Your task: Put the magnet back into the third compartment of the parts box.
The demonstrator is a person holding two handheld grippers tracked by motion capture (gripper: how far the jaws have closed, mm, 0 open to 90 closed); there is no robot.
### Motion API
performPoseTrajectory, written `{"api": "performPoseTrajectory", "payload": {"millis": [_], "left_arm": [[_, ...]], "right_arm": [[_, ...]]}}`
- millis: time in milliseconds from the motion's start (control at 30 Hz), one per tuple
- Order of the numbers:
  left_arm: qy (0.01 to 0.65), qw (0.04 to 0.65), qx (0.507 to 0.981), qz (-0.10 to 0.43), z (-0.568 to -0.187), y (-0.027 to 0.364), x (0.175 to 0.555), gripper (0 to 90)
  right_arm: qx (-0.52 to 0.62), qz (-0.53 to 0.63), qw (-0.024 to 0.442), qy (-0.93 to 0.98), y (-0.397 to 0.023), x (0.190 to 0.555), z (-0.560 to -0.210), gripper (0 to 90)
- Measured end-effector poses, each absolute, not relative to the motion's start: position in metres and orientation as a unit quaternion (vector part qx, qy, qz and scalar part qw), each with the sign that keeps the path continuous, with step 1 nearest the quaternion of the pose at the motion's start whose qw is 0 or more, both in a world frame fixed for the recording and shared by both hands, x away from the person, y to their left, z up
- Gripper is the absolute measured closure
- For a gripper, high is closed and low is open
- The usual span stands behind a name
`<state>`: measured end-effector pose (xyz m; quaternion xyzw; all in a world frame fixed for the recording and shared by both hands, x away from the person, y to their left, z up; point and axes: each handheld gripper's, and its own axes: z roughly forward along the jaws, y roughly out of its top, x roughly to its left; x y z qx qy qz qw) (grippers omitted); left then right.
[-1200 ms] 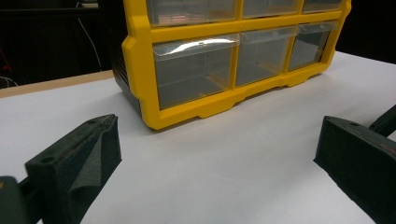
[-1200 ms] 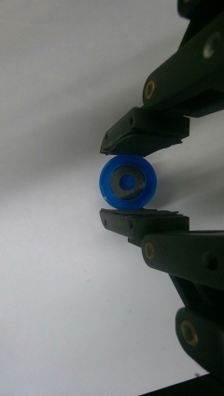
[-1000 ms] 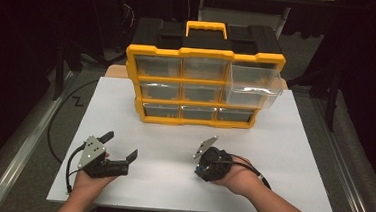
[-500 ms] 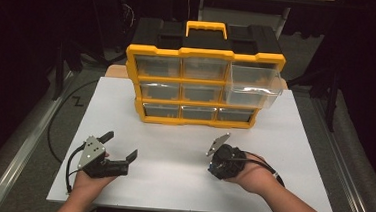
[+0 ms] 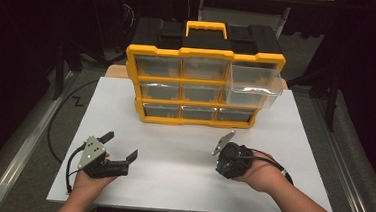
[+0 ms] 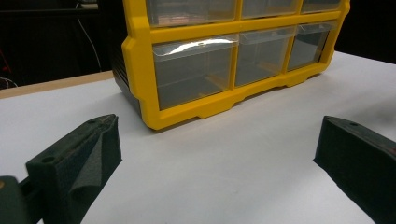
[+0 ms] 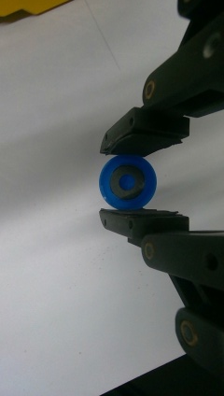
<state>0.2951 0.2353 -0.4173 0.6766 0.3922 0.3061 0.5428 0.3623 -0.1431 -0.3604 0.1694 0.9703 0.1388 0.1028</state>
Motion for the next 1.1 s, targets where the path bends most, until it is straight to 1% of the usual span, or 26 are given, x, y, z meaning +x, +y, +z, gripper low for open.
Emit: {"api": "performPoseTrajectory", "payload": {"millis": [300,1100], "left_arm": [[0.392,0.543,0.677,0.305,-0.418,0.235,0.296,1.1],[0.391,0.545,0.675,0.309,-0.418,0.235,0.295,0.6]], "right_arm": [[0.173,0.136,0.093,0.971,-0.152,0.365,-0.347,65.0],[0.150,0.108,0.099,0.978,-0.162,0.362,-0.313,65.0]]}}
